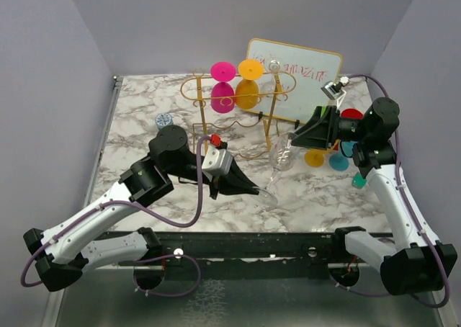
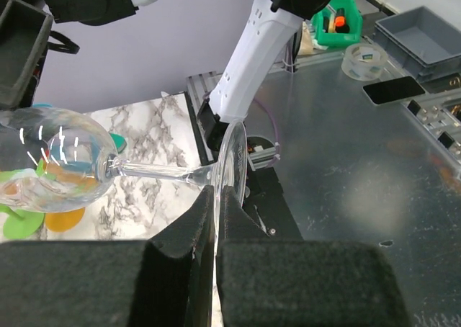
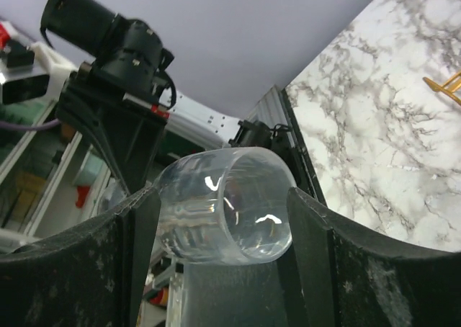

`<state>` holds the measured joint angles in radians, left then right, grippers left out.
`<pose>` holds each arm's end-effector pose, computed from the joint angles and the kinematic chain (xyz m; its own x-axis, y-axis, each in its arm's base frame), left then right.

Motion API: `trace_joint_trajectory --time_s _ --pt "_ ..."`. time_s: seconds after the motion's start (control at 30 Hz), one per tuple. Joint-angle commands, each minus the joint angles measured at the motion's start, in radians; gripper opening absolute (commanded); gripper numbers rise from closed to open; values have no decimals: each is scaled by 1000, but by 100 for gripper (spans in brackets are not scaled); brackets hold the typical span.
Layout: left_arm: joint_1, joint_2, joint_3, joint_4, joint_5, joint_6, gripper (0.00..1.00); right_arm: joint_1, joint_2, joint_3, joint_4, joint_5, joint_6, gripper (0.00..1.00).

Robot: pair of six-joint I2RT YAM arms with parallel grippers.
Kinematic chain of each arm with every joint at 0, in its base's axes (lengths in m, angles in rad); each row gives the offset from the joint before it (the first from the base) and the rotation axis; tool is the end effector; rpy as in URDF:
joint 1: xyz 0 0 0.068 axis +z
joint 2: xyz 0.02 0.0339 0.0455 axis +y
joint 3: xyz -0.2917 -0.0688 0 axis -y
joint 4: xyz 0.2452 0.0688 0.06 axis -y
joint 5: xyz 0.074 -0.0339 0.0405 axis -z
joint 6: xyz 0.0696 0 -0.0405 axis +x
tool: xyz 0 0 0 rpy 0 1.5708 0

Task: Take the wine glass off the wine glass rack
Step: Place the wine glass at the center of the board.

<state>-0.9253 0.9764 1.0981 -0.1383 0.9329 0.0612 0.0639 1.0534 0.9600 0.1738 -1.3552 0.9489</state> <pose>0.0806 -0.1999 0.4426 0.0487 -0.0041 -0.9988 0.9577 -0.2837 0.0478 0.2093 0.0815 0.4110 -0.7542 0.1260 -0.6445 -0.6392 0.0840 0.7644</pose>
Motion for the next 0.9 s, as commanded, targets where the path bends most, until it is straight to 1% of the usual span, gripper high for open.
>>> trace_joint_trajectory --time_s 0.0,0.13,0.33,0.4,0.5,0.6,0.77,0.87 --pt "-3 -30 11 21 29 102 0 26 -4 2 100 -82 51 74" --pt "-3 -31 25 -16 28 137 0 39 -12 -8 230 -102 149 65" --pt "-1 -30 29 -53 46 185 0 73 -16 0 266 -125 172 56" --pt "-1 -39 27 -57 61 203 0 80 -21 0 299 -132 196 55" --pt "0 -48 30 -93 46 256 0 91 -26 3 349 -142 238 52" --pt "8 -44 39 -126 38 300 0 108 -27 16 357 -151 249 49" --pt "40 -9 72 -205 66 375 0 140 -21 34 350 -164 255 45" --pt "82 16 91 -244 101 416 0 146 -6 46 340 -168 255 39"
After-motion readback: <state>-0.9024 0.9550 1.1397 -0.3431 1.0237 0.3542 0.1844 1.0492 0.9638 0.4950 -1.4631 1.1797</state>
